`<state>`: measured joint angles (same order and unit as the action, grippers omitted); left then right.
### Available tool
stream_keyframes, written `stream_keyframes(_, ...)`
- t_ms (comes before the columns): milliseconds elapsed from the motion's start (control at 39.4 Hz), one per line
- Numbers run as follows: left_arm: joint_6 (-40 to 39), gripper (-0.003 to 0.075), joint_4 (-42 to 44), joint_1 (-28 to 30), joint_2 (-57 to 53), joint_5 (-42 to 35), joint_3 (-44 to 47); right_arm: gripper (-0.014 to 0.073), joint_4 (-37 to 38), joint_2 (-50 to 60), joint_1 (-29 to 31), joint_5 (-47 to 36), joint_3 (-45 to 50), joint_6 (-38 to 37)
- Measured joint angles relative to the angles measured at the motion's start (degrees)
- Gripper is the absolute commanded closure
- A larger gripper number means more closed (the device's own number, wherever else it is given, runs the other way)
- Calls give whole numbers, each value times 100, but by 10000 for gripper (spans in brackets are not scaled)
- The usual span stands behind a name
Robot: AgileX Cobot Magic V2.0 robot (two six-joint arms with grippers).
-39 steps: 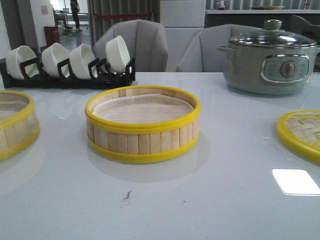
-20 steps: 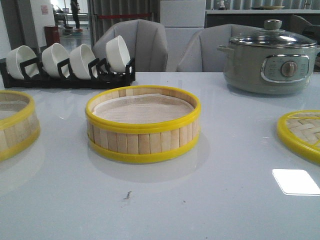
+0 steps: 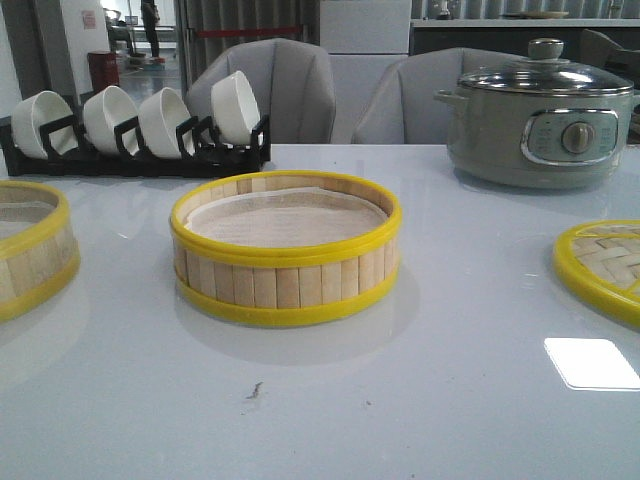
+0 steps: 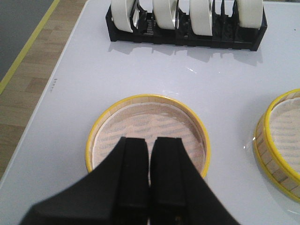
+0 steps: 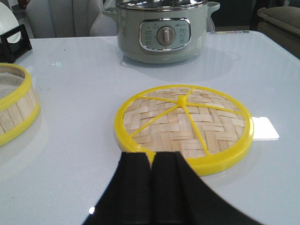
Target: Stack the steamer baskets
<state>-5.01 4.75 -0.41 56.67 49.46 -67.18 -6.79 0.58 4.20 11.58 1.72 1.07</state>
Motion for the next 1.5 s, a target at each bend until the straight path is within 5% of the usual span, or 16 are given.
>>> stream_keyframes(1497,13,624,-14,0,21,658,-13,518,-55,0,0,-334,0,0)
